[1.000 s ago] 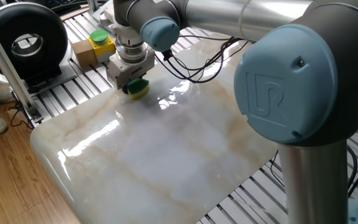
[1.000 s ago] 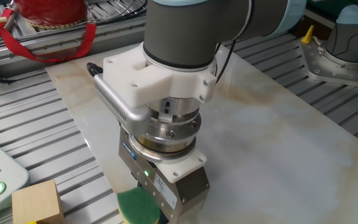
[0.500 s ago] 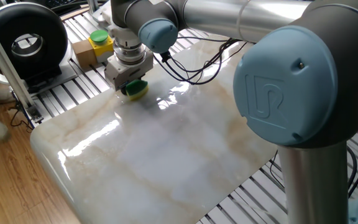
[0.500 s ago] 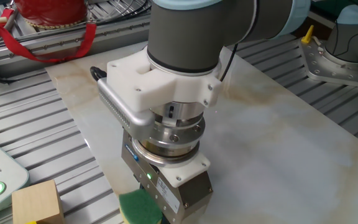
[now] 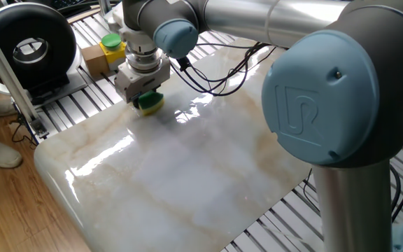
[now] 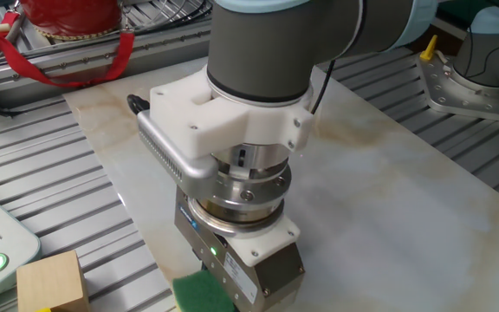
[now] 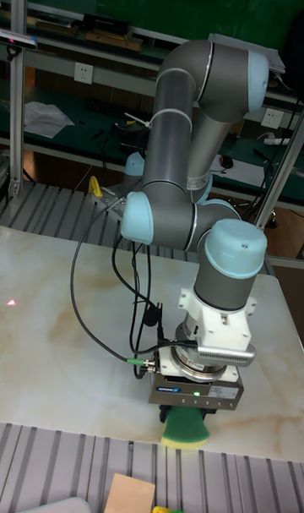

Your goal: Clean the tabletop with a sponge

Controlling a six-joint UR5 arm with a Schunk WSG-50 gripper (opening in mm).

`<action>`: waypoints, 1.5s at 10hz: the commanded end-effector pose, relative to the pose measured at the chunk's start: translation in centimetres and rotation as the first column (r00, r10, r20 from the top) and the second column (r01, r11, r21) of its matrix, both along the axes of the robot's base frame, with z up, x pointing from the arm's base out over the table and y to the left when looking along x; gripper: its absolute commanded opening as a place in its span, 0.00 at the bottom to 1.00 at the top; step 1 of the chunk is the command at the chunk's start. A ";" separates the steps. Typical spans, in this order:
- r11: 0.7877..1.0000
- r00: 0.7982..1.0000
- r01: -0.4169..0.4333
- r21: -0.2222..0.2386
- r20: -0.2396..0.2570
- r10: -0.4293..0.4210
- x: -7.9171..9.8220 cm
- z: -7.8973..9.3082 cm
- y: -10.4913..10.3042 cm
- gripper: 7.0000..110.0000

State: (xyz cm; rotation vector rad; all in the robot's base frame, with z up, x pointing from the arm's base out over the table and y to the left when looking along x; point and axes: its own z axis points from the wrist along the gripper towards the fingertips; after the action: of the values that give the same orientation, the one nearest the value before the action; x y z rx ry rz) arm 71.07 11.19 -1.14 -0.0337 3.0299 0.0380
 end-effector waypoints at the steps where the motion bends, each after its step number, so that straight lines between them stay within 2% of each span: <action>1: 0.999 0.999 0.037 0.014 -0.002 -0.037 -0.2 -0.1 1.8 0.00; 6: 0.999 0.999 0.037 0.017 -0.010 -0.037 -0.5 0.0 2.1 0.00; 15: 0.996 0.997 0.078 0.033 -0.031 -0.077 -1.3 0.0 4.7 0.00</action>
State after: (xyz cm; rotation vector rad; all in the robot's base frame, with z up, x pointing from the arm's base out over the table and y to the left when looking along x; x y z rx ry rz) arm 69.93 15.03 -1.29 0.0570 3.0526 0.0618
